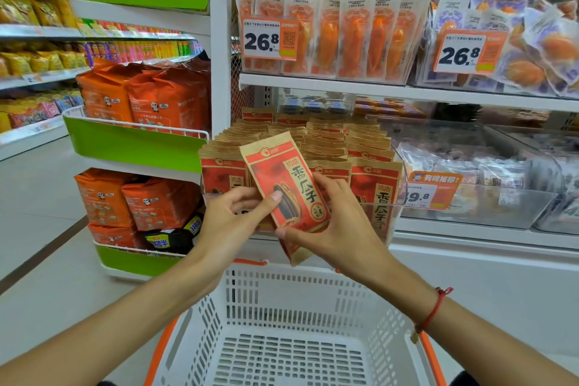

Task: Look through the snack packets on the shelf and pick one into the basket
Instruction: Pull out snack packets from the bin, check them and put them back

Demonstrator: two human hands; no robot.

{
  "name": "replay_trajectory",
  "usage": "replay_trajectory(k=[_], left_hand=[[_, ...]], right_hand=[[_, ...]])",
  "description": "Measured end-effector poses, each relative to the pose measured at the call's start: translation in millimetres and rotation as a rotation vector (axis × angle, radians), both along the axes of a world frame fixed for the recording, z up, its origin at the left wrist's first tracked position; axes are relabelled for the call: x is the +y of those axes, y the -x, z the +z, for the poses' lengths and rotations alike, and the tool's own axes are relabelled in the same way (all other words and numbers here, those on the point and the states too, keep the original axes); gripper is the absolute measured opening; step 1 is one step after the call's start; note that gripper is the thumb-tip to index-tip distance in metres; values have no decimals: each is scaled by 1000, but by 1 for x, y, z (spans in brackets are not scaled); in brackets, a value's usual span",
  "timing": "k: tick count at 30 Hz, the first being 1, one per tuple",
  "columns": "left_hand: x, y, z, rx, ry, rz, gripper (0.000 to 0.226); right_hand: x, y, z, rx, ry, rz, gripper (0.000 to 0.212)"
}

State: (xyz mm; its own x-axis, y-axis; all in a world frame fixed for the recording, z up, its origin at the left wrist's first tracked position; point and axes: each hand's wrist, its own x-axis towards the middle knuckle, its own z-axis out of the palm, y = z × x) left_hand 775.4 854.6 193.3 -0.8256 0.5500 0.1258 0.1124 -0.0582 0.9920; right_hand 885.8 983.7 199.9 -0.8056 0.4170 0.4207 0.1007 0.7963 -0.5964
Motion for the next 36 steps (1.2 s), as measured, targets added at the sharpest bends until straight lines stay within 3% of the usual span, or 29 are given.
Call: replay_trajectory(k=[6,8,12,16,19,23,27,31,36], left_hand=[[2,-13,5,85,-56,-35,23],[2,-13,8,77,-59,-93,28],[-1,0,7,33,16,-130,43],[-2,7,1,50,143,-216,23],[-1,4,2,39,141,-258,14],[-2,2,4,3,56,-224,13],[-4,4,5,-51,-2,-176,30],[-6,9,5,-52,-4,-135,30],[-7,12,-1,0,99,-186,31]], right_hand=[[0,3,-1,-23,-42,-7,103],[5,-2,9,-16,165,60,97],[18,-10,21,-10,773,287,61],[20,-14,26,-84,1186,453,34],[21,-16,24,-111,1391,540,36],[24,-13,19,-150,1343,530,38],[26,-9,14,-205,1063,384,40],[31,-7,11,21,740,179,23],[30,-4,14,162,648,4,19]])
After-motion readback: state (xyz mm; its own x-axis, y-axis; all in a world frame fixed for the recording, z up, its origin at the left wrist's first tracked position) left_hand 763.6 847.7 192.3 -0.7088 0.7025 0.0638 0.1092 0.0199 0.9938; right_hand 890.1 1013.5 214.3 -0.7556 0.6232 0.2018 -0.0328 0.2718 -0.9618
